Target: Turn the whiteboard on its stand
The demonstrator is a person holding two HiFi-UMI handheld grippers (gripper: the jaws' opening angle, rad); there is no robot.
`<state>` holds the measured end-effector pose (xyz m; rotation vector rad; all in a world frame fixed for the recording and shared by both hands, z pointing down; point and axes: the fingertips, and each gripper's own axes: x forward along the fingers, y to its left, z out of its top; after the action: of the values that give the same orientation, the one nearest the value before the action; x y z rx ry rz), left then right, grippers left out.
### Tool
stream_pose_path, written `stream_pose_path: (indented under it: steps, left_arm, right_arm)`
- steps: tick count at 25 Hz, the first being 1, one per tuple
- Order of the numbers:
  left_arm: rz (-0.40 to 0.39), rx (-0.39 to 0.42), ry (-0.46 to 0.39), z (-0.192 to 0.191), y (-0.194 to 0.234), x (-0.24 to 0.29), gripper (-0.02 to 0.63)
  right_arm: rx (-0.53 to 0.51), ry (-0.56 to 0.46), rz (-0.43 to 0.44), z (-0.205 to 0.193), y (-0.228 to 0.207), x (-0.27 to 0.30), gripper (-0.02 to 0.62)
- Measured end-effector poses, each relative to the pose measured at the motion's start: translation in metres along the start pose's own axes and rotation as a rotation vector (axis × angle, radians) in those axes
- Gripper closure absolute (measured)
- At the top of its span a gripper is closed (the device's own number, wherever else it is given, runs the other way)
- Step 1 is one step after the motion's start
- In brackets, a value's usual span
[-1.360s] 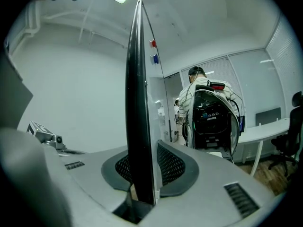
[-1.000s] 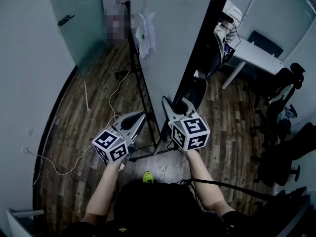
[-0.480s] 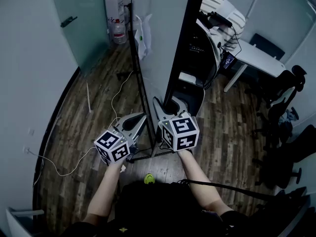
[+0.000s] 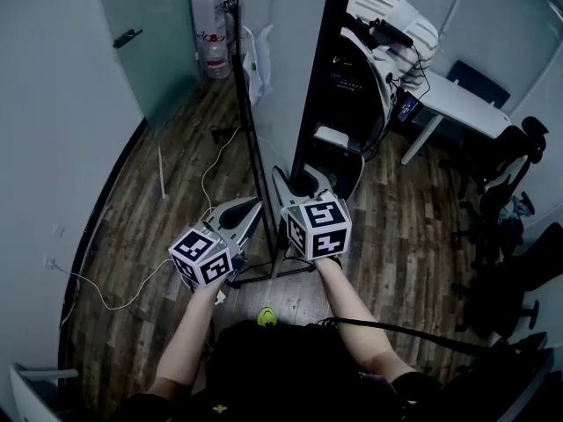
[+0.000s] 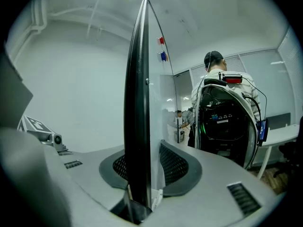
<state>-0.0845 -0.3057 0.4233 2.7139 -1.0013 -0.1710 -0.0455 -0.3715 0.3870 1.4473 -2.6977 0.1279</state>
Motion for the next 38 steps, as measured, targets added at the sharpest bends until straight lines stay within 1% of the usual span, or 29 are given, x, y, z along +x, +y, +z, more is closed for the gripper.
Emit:
stream_pose_path:
  steps: [9,14,18,27,38]
  left_arm:
    - [0.008,0.017,-0.012,0.001,-0.032,-0.010,0.589]
    - [0.027,0.020,-0.013,0.000,-0.040,-0.022,0.589]
    - [0.036,0.024,-0.018,0.000,-0.044,-0.031,0.589]
    - [0.027,0.020,-0.020,-0.004,-0.072,-0.025,0.589]
    - [0.040,0.011,-0.022,-0.006,-0.072,-0.031,0.589]
  right_arm:
    - [0.020,-0.020,-0.072,-0.001,-0.007,-0.011,0.483]
    - [0.034,-0.018,-0.097,-0.002,-0.006,-0.018,0.492]
    - [0.037,-0.009,-0.091,-0.004,0.003,-0.031,0.492]
    - [0.041,0.011,-0.073,-0.005,0.003,-0.061,0.492]
    - [0.029,0.011,-0.050,-0.007,0.013,-0.079,0.492]
